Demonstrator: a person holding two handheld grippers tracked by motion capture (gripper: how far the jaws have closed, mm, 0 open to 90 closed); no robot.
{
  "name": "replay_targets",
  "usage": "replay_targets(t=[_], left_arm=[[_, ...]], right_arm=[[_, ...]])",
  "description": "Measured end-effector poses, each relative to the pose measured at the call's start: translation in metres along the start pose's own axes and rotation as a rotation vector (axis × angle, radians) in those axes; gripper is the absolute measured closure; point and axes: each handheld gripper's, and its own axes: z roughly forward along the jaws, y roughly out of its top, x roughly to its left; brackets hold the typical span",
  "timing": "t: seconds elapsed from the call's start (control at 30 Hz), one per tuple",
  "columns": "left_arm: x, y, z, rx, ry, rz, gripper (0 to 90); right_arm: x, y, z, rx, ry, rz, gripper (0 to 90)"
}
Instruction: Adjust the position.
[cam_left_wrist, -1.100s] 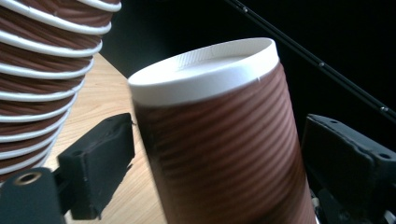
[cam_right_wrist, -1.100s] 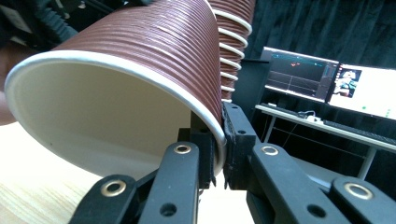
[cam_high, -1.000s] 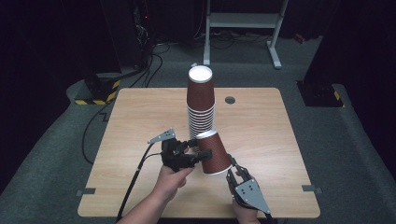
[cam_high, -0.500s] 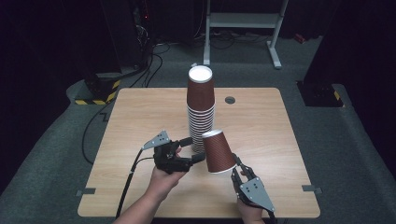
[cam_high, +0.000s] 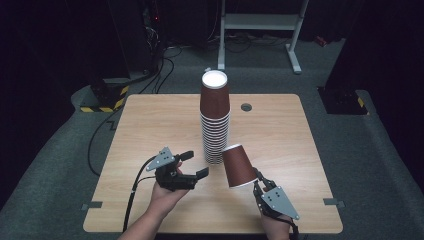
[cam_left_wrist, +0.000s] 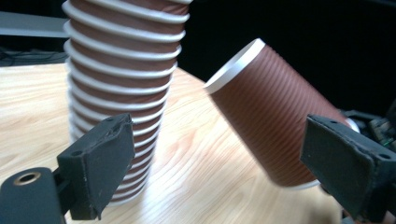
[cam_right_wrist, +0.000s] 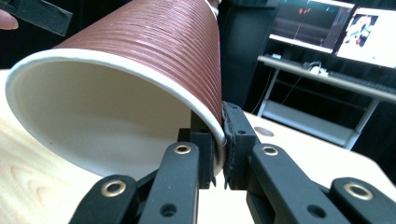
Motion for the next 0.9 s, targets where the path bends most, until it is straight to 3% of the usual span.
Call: replay_targets(t=[0.17, 0.47, 0.57, 0.73, 0.87, 0.9], left_arm=[[0.007, -0.011, -0.006, 0.018, 0.038, 0.021, 10.4], [0.035, -0.039, -0.022, 0.058, 0.144, -0.006, 11.2], [0.040, -0.049, -0.024, 0.088, 0.189, 0.030, 12.0], [0.042, -0.058, -0.023, 0.118, 0.213, 0.053, 12.6], [0.046, -0.063, -0.024, 0.127, 0.215, 0.040, 13.4], [0.047, -0.064, -0.024, 0.128, 0.215, 0.039, 13.4]], right_arm=[[-0.006, 0.001, -0.002, 0.074, 0.038, 0.023, 83.8], [-0.015, 0.002, -0.004, 0.182, 0.084, 0.045, 83.8], [-0.019, 0.002, -0.005, 0.233, 0.092, 0.044, 83.7], [-0.022, 0.001, -0.005, 0.283, 0.108, 0.042, 83.8], [-0.028, 0.004, -0.002, 0.373, 0.145, 0.047, 83.7], [-0.028, 0.004, -0.002, 0.373, 0.145, 0.047, 83.7]])
